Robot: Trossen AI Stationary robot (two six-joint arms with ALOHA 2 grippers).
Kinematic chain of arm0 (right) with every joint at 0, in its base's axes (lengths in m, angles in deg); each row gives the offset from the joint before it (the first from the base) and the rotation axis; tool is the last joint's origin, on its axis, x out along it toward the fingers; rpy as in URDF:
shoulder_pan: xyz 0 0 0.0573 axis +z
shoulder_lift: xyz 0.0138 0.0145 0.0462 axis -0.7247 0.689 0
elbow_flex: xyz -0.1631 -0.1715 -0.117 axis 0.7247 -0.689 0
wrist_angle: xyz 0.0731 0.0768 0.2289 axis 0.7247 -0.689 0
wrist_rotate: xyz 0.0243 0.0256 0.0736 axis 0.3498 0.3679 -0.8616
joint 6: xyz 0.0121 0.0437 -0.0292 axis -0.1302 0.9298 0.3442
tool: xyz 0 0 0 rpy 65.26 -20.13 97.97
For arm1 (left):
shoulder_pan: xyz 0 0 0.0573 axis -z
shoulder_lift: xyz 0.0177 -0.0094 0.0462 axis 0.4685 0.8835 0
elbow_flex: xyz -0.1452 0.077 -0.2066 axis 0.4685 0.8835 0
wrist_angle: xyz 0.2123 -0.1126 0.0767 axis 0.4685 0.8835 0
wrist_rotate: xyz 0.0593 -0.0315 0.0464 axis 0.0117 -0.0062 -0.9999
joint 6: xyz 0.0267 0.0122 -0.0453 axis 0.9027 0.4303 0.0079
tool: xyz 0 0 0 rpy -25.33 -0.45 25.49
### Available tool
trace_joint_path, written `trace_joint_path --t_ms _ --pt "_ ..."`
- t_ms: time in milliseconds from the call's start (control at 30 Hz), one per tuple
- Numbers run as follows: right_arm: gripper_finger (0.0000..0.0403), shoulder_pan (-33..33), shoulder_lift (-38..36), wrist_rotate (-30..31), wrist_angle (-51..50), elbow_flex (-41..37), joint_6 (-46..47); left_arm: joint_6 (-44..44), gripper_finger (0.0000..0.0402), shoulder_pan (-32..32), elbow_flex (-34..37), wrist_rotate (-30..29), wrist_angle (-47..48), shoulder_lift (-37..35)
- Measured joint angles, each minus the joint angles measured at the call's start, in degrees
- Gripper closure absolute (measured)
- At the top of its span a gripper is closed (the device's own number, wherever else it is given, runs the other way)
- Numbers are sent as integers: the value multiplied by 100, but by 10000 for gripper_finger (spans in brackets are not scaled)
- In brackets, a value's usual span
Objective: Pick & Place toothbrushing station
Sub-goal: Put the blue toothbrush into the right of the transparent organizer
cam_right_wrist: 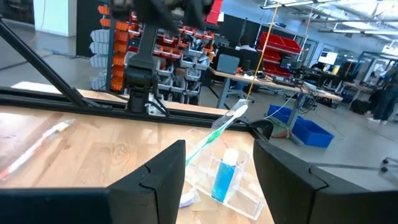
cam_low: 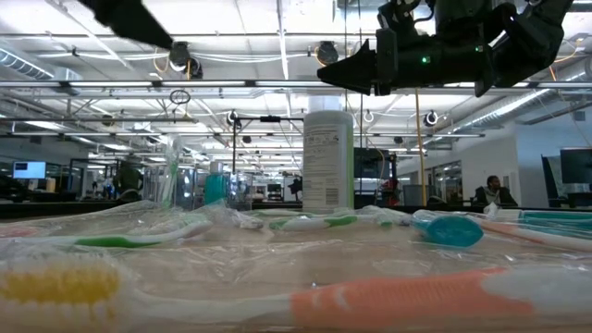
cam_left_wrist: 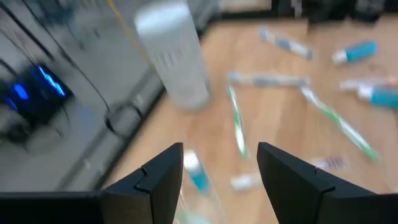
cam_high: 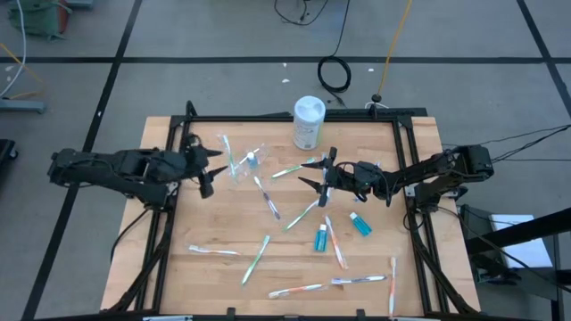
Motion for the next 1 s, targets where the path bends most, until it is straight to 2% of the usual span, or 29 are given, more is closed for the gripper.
trace_joint_path --t_ms 167,367,533,1000 --pt "222 -199 0 -1 -301 0 882 -566 190 2 142 461 593 172" --pt "222 -652 -70 0 -1363 0 1601 -506 190 -8 223 410 549 312" --pt "222 -1089 -178 2 -2540 -4 2659 -489 190 -9 223 400 428 334" --pt "222 -1873 -184 184 -4354 -2 3504 -491 190 -9 227 395 293 341"
